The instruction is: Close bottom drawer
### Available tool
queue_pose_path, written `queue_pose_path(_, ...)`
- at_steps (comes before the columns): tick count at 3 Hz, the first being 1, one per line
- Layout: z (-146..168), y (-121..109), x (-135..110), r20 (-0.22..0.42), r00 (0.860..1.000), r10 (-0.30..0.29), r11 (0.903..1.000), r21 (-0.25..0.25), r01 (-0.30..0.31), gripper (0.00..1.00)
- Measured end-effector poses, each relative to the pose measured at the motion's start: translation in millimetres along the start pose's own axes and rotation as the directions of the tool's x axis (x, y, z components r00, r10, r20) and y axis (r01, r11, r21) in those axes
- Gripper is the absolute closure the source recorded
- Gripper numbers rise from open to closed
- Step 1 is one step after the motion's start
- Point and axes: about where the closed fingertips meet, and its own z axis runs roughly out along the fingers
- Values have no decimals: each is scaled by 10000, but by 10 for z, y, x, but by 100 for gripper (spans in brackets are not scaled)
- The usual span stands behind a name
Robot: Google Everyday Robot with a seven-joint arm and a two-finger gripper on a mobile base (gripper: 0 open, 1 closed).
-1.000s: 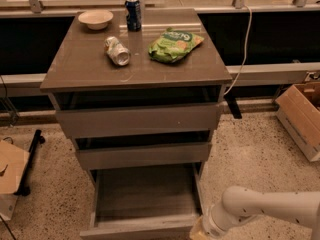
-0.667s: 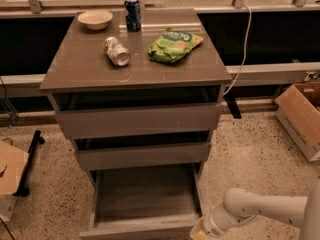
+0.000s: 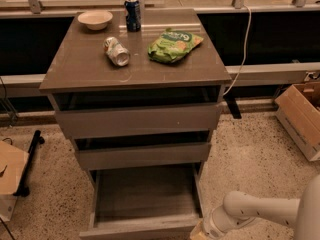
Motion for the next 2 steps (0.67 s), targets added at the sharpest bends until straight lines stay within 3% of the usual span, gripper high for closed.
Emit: queue_pose_path(2,612,-361,284,220,9982,563,9983,-131,-560,100)
